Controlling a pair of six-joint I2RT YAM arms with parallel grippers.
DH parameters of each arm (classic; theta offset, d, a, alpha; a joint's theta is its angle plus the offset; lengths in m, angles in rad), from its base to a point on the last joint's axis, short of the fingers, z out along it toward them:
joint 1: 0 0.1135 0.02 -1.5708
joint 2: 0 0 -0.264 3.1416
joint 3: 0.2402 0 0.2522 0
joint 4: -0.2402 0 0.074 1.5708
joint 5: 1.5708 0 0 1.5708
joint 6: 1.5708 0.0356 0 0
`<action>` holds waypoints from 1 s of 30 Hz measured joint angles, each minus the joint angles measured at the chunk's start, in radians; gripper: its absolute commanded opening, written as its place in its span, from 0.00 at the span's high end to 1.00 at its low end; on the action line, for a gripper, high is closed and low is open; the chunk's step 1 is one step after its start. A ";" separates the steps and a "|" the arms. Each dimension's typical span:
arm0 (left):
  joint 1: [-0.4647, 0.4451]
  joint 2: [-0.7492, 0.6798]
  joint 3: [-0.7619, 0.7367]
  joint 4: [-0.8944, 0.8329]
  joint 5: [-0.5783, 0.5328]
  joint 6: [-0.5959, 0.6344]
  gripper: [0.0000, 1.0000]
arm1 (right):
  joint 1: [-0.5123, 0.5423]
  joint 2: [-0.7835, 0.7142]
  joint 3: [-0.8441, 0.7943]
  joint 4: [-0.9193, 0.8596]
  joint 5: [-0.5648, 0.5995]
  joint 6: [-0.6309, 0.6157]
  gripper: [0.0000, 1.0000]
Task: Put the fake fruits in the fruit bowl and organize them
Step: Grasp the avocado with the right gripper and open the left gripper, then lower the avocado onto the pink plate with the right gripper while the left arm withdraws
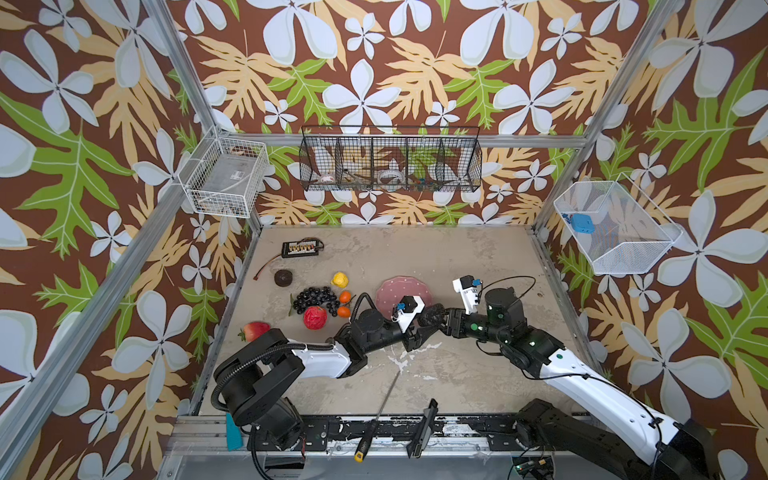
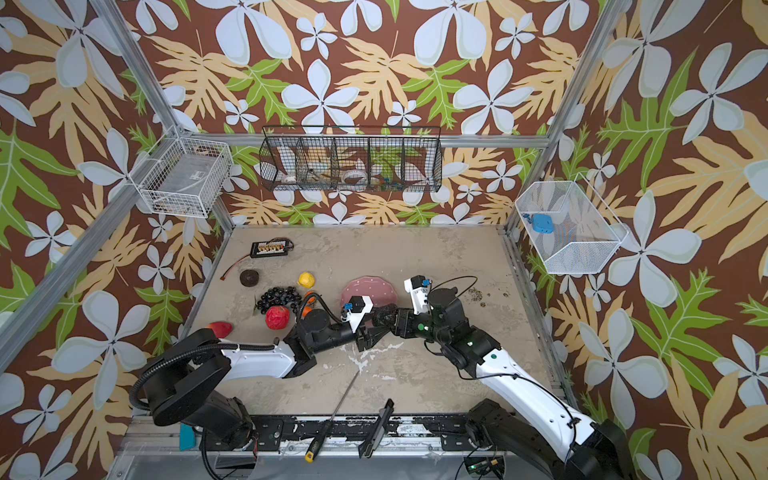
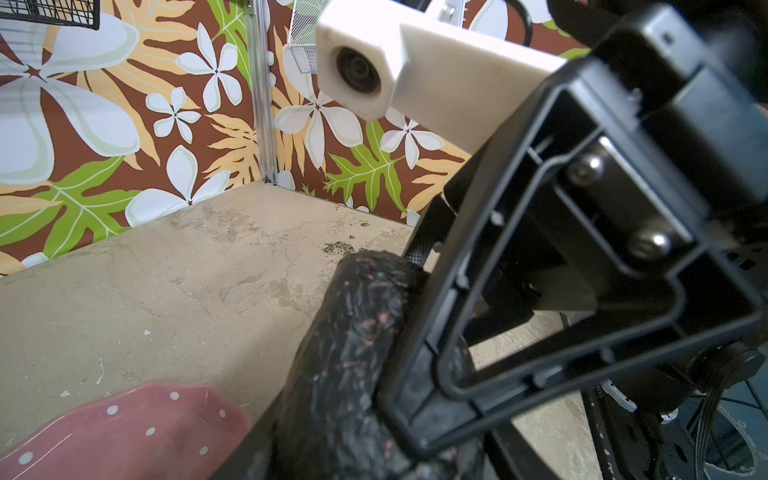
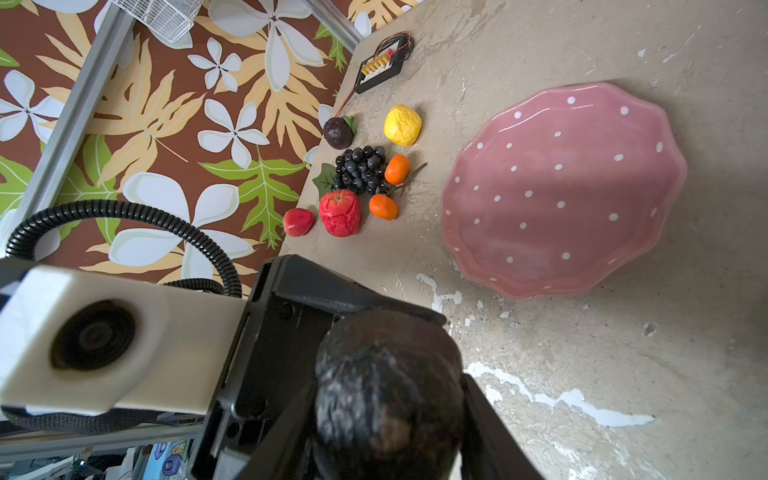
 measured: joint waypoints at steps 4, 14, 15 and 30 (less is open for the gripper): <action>-0.002 -0.015 0.040 -0.075 -0.016 -0.004 0.16 | 0.004 0.005 0.034 -0.026 0.033 -0.032 0.52; -0.002 -0.271 -0.170 -0.204 -0.269 -0.158 0.09 | -0.010 0.236 0.195 -0.073 0.278 -0.193 0.53; -0.002 -0.319 -0.201 -0.220 -0.318 -0.189 0.09 | -0.010 0.273 0.213 -0.072 0.288 -0.203 0.53; -0.001 -0.816 -0.399 -0.497 -0.729 -0.362 0.10 | -0.016 0.863 0.601 -0.082 0.359 -0.309 0.56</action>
